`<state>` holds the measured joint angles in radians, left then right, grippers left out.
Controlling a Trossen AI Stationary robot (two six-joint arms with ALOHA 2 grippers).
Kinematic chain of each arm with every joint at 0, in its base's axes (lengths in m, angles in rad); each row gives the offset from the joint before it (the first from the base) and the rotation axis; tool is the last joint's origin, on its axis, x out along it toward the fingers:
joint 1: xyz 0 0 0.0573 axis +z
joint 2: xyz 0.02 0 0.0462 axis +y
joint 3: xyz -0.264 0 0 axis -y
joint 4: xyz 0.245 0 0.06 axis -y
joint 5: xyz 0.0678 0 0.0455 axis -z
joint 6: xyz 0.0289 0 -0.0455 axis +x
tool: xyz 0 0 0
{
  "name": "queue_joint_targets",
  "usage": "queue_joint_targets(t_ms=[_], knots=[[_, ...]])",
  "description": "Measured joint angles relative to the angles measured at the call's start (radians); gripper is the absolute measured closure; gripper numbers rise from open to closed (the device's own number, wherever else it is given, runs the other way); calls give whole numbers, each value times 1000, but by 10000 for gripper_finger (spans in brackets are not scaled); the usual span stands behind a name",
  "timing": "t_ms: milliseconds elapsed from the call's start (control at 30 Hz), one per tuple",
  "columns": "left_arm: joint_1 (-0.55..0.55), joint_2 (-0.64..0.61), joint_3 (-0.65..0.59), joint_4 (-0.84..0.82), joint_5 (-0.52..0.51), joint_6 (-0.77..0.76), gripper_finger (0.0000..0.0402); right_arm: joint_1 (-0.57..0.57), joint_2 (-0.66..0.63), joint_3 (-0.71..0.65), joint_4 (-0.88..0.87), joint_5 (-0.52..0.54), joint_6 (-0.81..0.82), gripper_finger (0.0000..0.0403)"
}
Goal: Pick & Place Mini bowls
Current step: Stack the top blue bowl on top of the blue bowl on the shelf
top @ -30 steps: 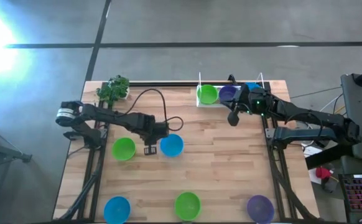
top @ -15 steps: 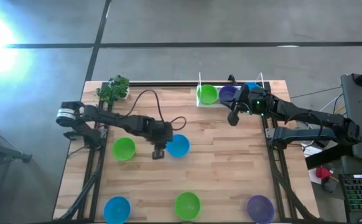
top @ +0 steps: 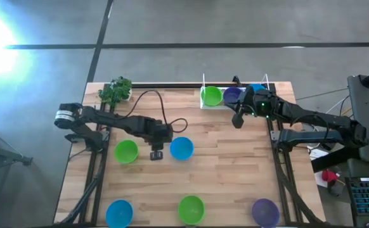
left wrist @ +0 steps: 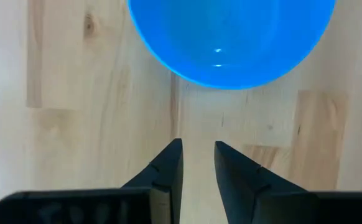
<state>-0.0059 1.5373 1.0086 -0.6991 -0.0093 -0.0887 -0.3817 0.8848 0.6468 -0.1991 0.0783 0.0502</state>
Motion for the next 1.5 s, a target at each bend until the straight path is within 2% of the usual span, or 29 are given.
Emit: queue_joint_targets(t_ms=[267,767,1133,1300,1500], knots=[[0,56,-80,179,16,13,316,0,0,0,0,0,2,390],[0,123,-80,449,16,71,316,0,0,0,0,0,3,390],[9,184,-80,697,16,200,317,0,0,0,1,-1,28,390],[13,199,-79,754,16,201,316,0,0,0,0,-4,29,390],[12,201,-76,702,16,189,316,0,0,0,-6,-11,29,390]])
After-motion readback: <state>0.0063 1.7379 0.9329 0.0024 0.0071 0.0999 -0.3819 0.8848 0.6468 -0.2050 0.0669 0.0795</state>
